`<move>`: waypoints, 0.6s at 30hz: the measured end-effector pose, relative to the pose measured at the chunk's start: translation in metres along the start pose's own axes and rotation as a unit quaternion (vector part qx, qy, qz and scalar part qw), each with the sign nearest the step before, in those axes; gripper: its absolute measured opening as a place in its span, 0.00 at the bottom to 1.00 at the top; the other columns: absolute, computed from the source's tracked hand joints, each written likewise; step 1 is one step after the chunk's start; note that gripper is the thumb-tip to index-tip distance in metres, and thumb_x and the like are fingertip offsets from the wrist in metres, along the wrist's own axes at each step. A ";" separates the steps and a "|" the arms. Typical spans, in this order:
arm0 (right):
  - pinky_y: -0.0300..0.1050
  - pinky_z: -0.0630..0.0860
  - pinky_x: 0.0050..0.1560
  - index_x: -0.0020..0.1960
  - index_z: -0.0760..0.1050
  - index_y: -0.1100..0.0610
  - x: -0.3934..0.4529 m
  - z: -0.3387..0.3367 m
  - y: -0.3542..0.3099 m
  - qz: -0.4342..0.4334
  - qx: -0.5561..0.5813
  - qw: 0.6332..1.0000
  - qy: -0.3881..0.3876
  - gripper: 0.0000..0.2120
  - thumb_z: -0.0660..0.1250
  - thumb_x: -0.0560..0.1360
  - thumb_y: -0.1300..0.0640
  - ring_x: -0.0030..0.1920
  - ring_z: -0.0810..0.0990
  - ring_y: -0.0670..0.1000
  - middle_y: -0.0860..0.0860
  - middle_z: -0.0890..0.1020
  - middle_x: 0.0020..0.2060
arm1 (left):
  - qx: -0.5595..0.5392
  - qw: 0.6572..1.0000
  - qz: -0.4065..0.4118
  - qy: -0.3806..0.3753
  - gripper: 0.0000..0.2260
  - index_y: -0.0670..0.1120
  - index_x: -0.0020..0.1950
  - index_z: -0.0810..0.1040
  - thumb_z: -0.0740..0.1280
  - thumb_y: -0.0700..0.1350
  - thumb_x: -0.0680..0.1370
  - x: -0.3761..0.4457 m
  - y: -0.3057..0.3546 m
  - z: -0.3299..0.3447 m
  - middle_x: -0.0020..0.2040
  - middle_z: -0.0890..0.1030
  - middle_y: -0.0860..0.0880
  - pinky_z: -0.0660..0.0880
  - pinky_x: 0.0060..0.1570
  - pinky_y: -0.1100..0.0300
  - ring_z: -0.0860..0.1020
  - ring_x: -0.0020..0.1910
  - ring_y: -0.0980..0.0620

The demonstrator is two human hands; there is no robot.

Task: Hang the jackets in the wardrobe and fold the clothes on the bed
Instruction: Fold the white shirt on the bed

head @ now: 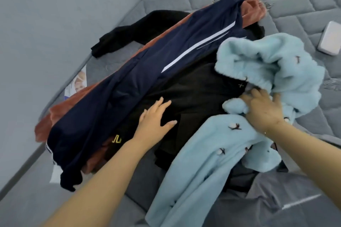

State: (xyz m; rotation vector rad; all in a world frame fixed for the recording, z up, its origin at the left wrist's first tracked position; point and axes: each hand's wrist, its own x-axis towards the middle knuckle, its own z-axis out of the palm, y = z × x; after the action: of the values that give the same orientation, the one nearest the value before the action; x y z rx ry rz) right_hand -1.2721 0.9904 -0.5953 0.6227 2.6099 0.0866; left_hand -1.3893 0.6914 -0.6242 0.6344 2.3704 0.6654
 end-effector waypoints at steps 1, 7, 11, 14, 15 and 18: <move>0.64 0.52 0.72 0.68 0.67 0.47 -0.001 0.001 0.005 0.014 0.019 1.000 -0.004 0.20 0.59 0.77 0.55 0.70 0.60 0.54 0.50 0.68 0.67 | 0.002 1.000 0.001 -0.013 0.32 0.56 0.78 0.57 0.66 0.60 0.77 -0.006 0.009 0.006 0.81 0.51 0.52 0.49 0.76 0.44 0.50 0.79 0.52; 0.70 0.53 0.70 0.71 0.68 0.46 -0.030 0.015 0.039 0.014 0.088 0.994 -0.057 0.24 0.63 0.75 0.58 0.74 0.52 0.50 0.47 0.64 0.72 | -0.187 0.965 -0.132 -0.127 0.40 0.62 0.78 0.52 0.66 0.69 0.71 -0.012 0.046 0.036 0.80 0.38 0.56 0.52 0.76 0.45 0.43 0.79 0.49; 0.72 0.48 0.71 0.75 0.58 0.40 -0.055 0.013 0.050 -0.033 0.145 0.981 -0.128 0.33 0.67 0.74 0.46 0.77 0.41 0.50 0.43 0.52 0.77 | -0.024 0.982 -0.103 -0.158 0.48 0.68 0.76 0.45 0.70 0.72 0.64 -0.018 0.055 0.075 0.78 0.31 0.52 0.54 0.74 0.39 0.44 0.78 0.42; 0.71 0.37 0.70 0.74 0.56 0.32 -0.086 0.011 0.045 -0.109 0.252 0.952 -0.138 0.38 0.64 0.66 0.29 0.76 0.31 0.50 0.37 0.46 0.77 | 0.079 0.995 -0.062 -0.028 0.36 0.60 0.74 0.61 0.73 0.61 0.70 -0.025 0.055 0.098 0.76 0.50 0.44 0.68 0.65 0.44 0.65 0.69 0.37; 0.72 0.34 0.69 0.73 0.55 0.30 -0.097 0.014 0.040 -0.146 0.235 0.952 -0.129 0.40 0.61 0.64 0.24 0.76 0.30 0.50 0.36 0.44 0.77 | 0.063 0.997 -0.048 0.017 0.28 0.55 0.70 0.68 0.74 0.55 0.73 -0.023 0.055 0.099 0.72 0.58 0.44 0.72 0.61 0.49 0.71 0.63 0.38; 0.75 0.33 0.66 0.74 0.55 0.34 -0.118 0.033 0.029 -0.193 0.080 0.974 -0.083 0.40 0.61 0.65 0.25 0.75 0.28 0.56 0.40 0.41 0.78 | 0.025 0.997 -0.024 0.064 0.13 0.47 0.58 0.78 0.72 0.44 0.75 -0.012 0.053 0.085 0.58 0.67 0.49 0.71 0.53 0.59 0.78 0.51 0.43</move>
State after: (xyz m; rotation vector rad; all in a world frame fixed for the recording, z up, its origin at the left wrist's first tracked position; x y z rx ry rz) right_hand -1.1515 0.9627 -0.5715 0.1550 2.5388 -0.2880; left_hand -1.3117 0.7506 -0.6478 0.5692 2.5197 0.6463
